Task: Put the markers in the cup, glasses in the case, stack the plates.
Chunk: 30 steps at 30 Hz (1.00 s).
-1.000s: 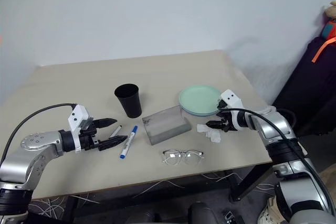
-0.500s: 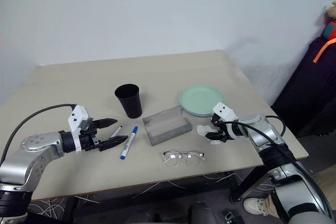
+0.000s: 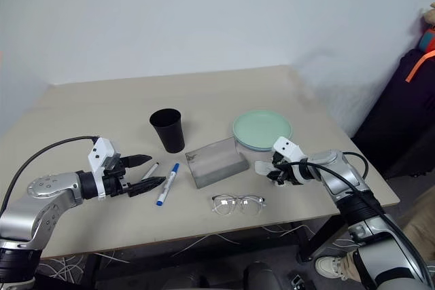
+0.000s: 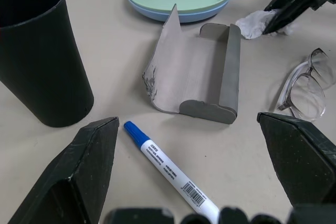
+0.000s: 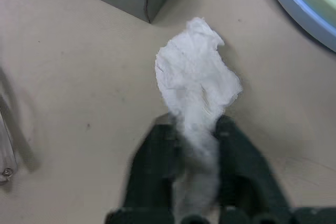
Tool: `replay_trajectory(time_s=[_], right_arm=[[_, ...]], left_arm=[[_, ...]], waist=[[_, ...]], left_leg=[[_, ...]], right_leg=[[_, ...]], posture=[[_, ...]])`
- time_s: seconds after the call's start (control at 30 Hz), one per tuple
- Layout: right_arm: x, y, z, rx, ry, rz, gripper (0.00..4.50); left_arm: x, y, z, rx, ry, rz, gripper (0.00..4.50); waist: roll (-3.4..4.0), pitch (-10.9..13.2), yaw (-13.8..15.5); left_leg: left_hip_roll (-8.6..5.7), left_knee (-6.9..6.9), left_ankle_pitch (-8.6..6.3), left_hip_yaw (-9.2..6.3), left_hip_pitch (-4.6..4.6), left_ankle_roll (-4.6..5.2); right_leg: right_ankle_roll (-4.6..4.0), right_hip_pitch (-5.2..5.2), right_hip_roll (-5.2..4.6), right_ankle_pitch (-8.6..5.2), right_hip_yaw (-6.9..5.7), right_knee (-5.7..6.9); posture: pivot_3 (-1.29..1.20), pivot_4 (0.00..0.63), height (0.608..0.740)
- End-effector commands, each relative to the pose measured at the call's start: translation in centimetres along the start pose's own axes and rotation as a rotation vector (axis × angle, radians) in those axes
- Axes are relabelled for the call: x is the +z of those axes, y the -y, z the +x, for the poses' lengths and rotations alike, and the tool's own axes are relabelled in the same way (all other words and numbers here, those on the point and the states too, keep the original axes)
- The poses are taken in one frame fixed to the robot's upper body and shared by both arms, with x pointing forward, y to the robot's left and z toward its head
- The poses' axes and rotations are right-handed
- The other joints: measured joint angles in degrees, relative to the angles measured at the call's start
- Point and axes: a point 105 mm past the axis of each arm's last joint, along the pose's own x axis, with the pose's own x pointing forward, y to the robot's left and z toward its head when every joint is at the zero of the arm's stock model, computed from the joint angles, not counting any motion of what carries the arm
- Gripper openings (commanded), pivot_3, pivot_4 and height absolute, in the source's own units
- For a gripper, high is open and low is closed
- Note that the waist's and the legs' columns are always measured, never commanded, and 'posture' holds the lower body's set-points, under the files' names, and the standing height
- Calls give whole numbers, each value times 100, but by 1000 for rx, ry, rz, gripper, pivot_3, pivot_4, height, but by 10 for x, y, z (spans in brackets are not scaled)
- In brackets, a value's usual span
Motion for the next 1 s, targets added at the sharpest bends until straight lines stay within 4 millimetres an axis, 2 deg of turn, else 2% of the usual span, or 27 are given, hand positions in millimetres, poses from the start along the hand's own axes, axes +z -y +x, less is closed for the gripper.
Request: replay_trajectory(time_s=[0.03,0.1,0.23,0.37,0.5,0.67,0.93,1.0], right_arm=[[14,7,-9,-44,19,-61,33],[20,9,-12,-45,33,-71,33],[54,18,-26,-55,141,-51,33],[98,36,-41,-103,277,-14,33],[122,62,-35,-230,327,10,33],[131,81,-14,-346,321,40,33],[129,90,5,-476,307,60,33],[129,91,7,-486,311,69,506]], left_arm=[[15,-1,-3,10,39,48,4500],[15,-1,-2,11,39,48,4500],[15,-2,-2,12,39,48,4500],[16,-4,-2,14,40,50,4500],[17,-4,1,11,43,51,4500],[17,-4,3,9,48,52,4500],[17,-4,0,22,52,52,4500],[17,-3,-1,25,52,51,4500]], waist=[[0,0,0],[0,0,-1],[2,2,-4],[3,2,-15],[-5,-2,-5],[-4,-3,-10],[-3,-3,-20],[-3,-3,-21]], left_leg=[[0,0,0,0,0,0],[0,0,0,0,0,0],[0,-1,0,1,-3,0],[0,-2,1,1,-2,1],[2,-10,1,-1,8,1],[0,-13,2,2,-4,0],[-7,-29,1,0,-12,-1],[-6,-28,1,-1,-9,0]], right_leg=[[0,0,0,0,0,0],[0,-1,0,0,0,0],[0,-7,0,0,0,2],[1,-17,2,1,-1,6],[0,-14,4,1,-4,11],[-2,-14,2,2,1,11],[2,-17,-1,7,11,1],[1,-13,-1,6,11,1]], posture=[[0,0,732],[0,0,732],[0,0,732],[0,0,732],[0,0,732],[0,0,732],[0,0,732],[0,0,732]])
